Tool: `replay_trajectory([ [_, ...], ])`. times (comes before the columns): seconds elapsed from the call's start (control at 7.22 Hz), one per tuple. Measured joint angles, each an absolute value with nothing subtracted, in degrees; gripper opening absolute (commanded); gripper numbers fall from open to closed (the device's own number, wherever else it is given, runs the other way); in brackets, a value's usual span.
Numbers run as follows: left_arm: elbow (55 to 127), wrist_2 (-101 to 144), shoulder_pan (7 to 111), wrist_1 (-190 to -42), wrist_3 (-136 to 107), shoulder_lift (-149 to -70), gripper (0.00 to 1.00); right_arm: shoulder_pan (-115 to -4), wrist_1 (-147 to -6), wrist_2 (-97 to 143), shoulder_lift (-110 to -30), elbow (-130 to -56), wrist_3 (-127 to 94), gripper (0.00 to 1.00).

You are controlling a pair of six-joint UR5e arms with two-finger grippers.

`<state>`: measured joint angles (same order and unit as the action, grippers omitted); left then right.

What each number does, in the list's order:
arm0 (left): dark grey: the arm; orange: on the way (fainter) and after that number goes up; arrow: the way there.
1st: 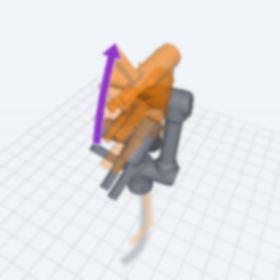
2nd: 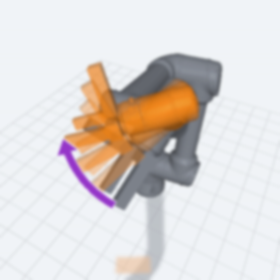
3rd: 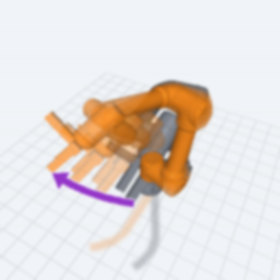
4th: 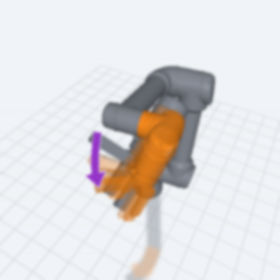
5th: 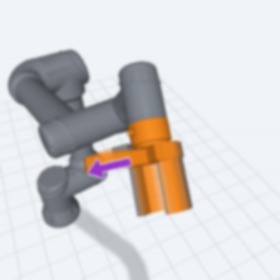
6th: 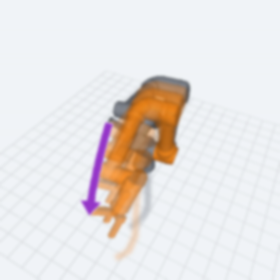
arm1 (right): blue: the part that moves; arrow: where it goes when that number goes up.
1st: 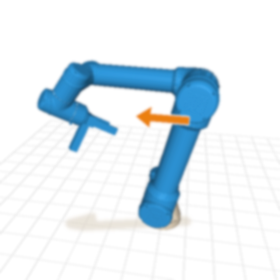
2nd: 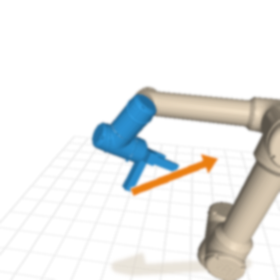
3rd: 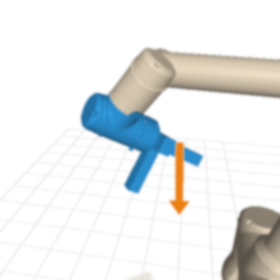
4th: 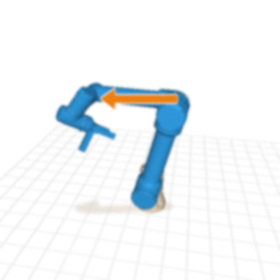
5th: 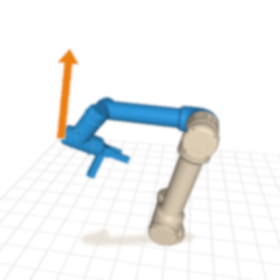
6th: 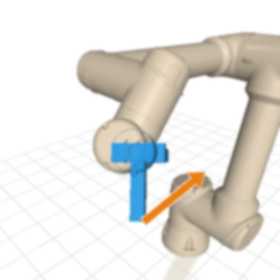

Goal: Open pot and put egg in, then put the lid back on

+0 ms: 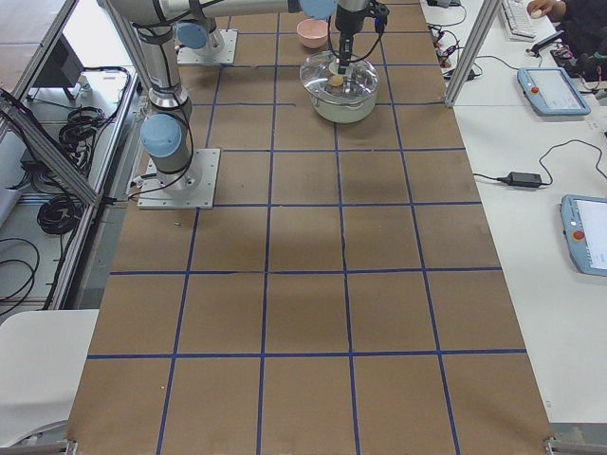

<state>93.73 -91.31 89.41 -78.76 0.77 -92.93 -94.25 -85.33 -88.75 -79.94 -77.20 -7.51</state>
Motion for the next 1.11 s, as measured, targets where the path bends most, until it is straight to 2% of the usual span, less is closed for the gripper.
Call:
replay_trajectory([
  [0.55, 91.6, -95.8, 84.6, -90.6, 2.0, -88.2, 1.0, -107.6, -96.1, -88.5, -69.0, -72.8, -21.4, 0.08],
  [1.11, 90.3, -92.2, 84.9, -93.2, -1.6, -87.3, 1.0, -109.2, -99.7, -88.4, -64.2, -72.6, -23.1, 0.08],
])
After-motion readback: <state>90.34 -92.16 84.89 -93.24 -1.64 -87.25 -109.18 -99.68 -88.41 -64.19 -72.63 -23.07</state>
